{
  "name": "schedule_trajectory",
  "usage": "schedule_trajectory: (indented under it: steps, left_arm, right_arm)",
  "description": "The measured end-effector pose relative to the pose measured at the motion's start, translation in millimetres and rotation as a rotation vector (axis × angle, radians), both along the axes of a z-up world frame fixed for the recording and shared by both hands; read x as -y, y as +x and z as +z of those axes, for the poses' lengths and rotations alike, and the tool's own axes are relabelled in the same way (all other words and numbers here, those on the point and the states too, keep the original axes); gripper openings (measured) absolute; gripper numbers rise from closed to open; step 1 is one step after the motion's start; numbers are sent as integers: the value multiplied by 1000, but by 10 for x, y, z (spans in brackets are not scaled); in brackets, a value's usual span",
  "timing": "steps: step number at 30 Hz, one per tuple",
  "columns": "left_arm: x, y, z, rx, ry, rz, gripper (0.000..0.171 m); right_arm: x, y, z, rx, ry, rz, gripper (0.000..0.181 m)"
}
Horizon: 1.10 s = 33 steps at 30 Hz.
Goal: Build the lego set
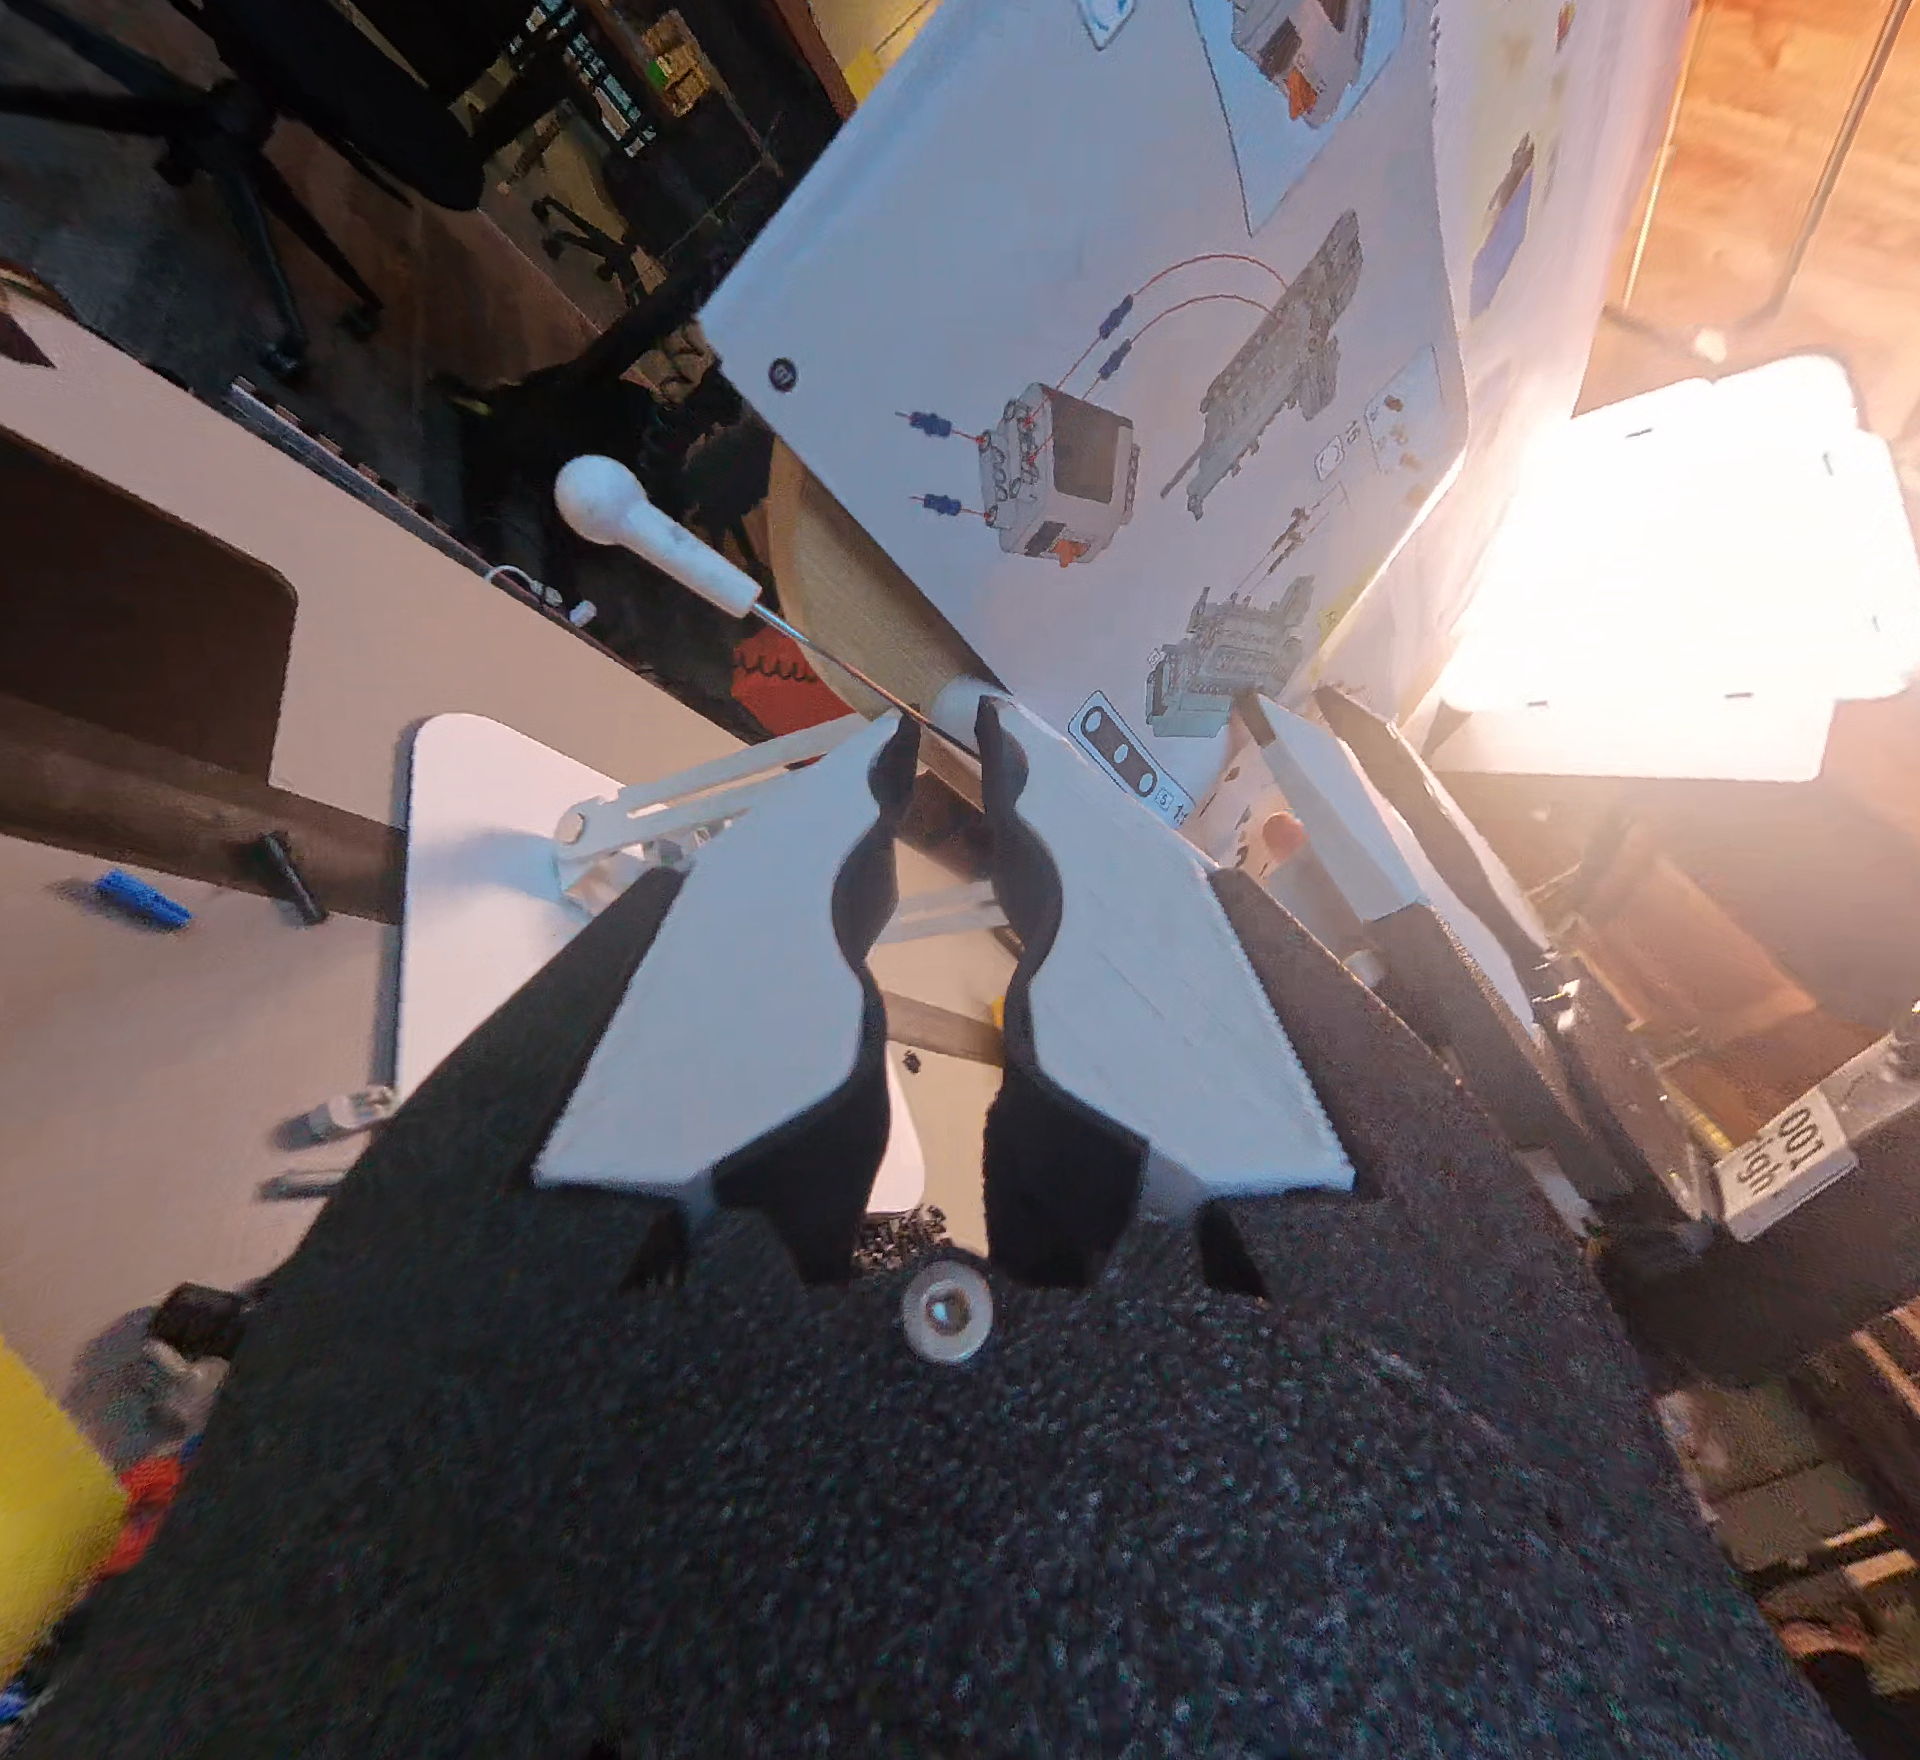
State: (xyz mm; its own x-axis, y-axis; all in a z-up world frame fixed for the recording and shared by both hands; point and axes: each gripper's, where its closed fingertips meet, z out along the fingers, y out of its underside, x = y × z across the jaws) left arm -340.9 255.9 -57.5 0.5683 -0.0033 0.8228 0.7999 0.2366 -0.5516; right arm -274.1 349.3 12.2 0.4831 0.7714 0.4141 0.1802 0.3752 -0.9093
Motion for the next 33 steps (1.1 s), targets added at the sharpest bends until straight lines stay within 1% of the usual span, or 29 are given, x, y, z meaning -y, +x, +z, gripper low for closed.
schedule_trajectory:
  steps: [4, 7, 9, 14, 17, 22, 26, 30, 33]
  left_arm:
    - [54, -44, -48, 206, 133, 13, 8]
    - [128, -116, -55, 290, 219, 57, 5]
    - [170, -143, -32, 280, 242, 78, 3]
    - [214, -136, 105, 185, 223, 112, 0]
    - [222, -116, 169, 78, 177, 133, 0]
    - [179, -109, 267, -132, 72, 132, 0]
    - [70, -44, 397, -288, 17, 109, 0]
    - [-107, 125, 494, -513, -61, 61, 0]
    - [-255, 325, 457, -755, -149, 4, 1]
  right_arm:
    - [-3, -1, 1, 7, -3, -3, 72]
    - [-3, -2, 1, 4, 3, -10, 72]
    - [-2, -4, 1, 2, 12, -20, 72]
    - [7, -33, -18, -10, 38, -30, 79]
    - [14, -54, -37, -11, 58, -36, 83]
    - [11, -54, -41, -15, 62, -35, 83]
    - [18, -54, -48, -20, 59, -27, 82]
    - [20, -49, -50, -19, 59, -24, 82]
    - [23, -44, -50, -20, 59, -17, 82]
